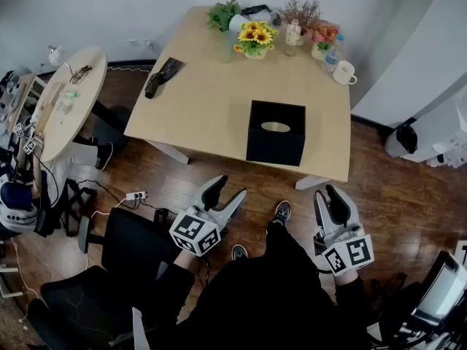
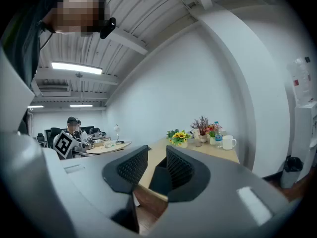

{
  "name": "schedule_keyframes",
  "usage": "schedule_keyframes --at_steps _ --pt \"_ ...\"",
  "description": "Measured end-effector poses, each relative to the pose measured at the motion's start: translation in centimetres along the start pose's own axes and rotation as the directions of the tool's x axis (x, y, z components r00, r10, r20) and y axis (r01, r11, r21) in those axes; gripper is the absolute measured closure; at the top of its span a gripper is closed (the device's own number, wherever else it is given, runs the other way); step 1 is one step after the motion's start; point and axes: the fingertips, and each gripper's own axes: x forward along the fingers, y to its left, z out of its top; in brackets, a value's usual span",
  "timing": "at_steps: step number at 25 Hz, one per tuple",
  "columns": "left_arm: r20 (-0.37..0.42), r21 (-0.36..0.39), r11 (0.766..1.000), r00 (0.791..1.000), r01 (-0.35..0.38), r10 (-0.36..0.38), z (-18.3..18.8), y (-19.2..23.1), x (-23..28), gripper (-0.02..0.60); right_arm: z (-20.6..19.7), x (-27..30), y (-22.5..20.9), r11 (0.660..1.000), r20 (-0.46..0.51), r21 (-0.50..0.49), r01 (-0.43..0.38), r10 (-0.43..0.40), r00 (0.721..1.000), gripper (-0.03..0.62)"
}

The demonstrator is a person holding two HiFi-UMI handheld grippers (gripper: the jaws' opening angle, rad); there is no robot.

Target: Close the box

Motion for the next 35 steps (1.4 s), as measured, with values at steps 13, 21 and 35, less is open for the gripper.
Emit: schedule_keyframes --at_steps 13,21,35 --pt "-0.309 -0.125 0.986 0.949 -0.109 0.065 -9.3 10.0 17.3 0.339 -9.6 20.2 -21.2 0.996 -0.350 0.089 0.005 0.026 0.936 0.503" --pt "-0.417 -0.188 0.982 0.902 0.032 -0.109 -12.6 11.0 19.1 0.339 -13.4 24.6 -21.2 0.991 -0.449 0.130 0.035 0.027 0.893 0.533" --pt "-0.169 -0.443 0.866 0.928 0.230 -0.333 -3.6 6.4 16.2 0.408 -13.6 24.5 -21.9 0.953 -0.432 0.304 0.020 0.119 0.894 0.559"
